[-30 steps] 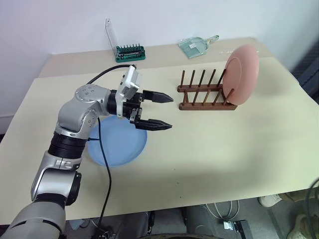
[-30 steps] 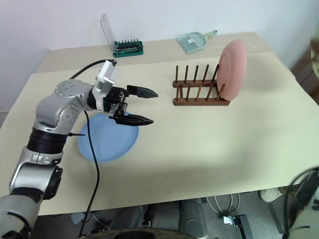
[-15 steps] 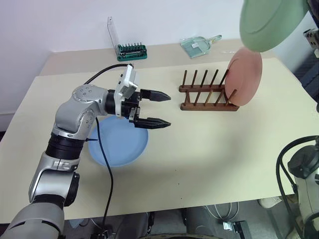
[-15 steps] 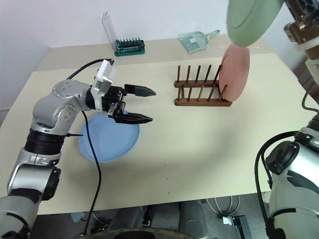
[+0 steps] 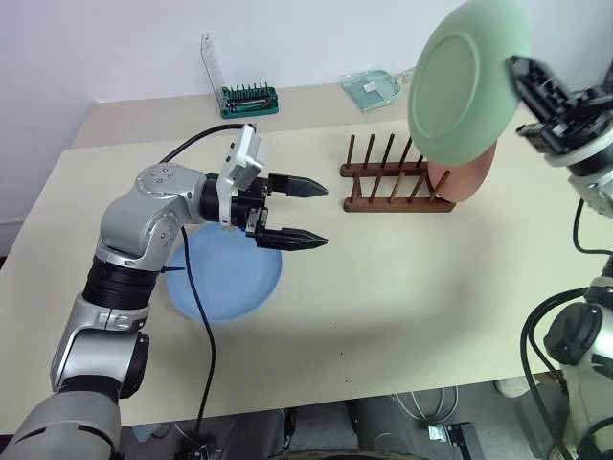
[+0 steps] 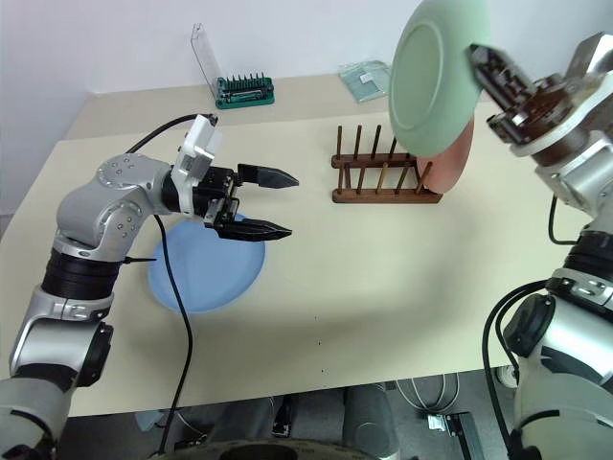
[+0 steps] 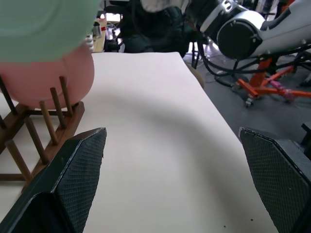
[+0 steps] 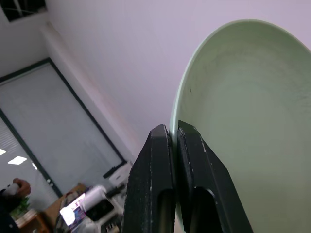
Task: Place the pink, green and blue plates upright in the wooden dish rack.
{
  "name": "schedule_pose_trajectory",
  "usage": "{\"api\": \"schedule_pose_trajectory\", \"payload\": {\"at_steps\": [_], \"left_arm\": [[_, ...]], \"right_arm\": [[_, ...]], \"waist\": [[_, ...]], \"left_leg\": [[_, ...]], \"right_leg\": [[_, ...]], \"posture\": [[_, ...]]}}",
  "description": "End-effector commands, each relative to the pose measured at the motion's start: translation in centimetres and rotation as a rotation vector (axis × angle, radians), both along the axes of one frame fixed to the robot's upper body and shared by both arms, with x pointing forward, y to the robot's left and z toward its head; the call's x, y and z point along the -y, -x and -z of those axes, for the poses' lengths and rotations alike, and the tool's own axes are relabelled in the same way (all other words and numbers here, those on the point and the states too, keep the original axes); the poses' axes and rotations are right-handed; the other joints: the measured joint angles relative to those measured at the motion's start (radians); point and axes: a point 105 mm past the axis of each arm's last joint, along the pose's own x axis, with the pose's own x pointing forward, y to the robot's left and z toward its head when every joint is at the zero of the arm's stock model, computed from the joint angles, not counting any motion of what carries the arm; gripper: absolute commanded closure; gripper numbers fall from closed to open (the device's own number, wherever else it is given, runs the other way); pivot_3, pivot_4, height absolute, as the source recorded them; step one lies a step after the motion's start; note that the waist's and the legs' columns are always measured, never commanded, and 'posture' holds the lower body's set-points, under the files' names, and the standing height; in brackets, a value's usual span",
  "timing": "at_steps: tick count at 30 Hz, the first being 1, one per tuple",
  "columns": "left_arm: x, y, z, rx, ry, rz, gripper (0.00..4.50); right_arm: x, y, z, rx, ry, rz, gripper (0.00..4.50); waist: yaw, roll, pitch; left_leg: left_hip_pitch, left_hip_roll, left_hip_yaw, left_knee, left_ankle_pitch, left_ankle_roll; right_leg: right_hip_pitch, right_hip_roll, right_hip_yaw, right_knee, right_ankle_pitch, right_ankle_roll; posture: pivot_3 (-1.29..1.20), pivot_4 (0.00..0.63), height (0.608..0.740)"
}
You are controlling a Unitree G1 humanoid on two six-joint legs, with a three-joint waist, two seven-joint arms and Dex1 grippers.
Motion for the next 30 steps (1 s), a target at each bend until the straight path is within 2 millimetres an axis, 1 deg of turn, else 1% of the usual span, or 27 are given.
{"api": "schedule_pose_trajectory", "payload": {"at_steps": [1, 4, 13, 21, 30], "left_arm": [[-0.3, 0.3, -1.2, 0.051, 0.023, -0.005, 0.0], [-0.3, 0.3, -1.2, 0.053, 0.026, -0.007, 0.0], [-0.3, 0.3, -1.4, 0.055, 0.025, -0.011, 0.0], [-0.5, 0.5, -1.4, 0.056, 0.019, -0.015, 0.0], [-0.6, 0.4, -1.5, 0.061, 0.017, -0.022, 0.0]], "right_arm": [[-0.4, -0.3, -0.2, 0.044, 0.031, 0.025, 4.43], [-0.6, -0.9, 0.2, 0.036, 0.039, 0.043, 4.43], [-0.9, -1.9, 0.4, 0.033, 0.028, 0.068, 4.43], [-0.2, -2.7, 1.1, 0.019, 0.012, 0.116, 4.43], [0.3, -3.0, 2.0, 0.001, 0.023, 0.135, 4.43]], "waist": [[0.0, 0.0, 0.0], [0.0, 0.0, 0.0], [0.0, 0.0, 0.0], [0.0, 0.0, 0.0], [0.0, 0.0, 0.0]], "left_leg": [[0.0, 0.0, 0.0, 0.0, 0.0, 0.0], [0.0, 0.0, 0.0, 0.0, 0.0, 0.0], [0.0, 0.0, 0.0, 0.0, 0.0, 0.0], [0.0, 0.0, 0.0, 0.0, 0.0, 0.0], [0.0, 0.0, 0.0, 0.0, 0.0, 0.0]], "right_leg": [[0.0, 0.0, 0.0, 0.0, 0.0, 0.0], [0.0, 0.0, 0.0, 0.0, 0.0, 0.0], [0.0, 0.0, 0.0, 0.0, 0.0, 0.0], [0.0, 0.0, 0.0, 0.0, 0.0, 0.0], [0.0, 0.0, 0.0, 0.0, 0.0, 0.0]], "posture": [[0.0, 0.15, 0.74], [0.0, 0.15, 0.74], [0.0, 0.15, 0.74], [0.0, 0.15, 0.74], [0.0, 0.15, 0.74]]}}
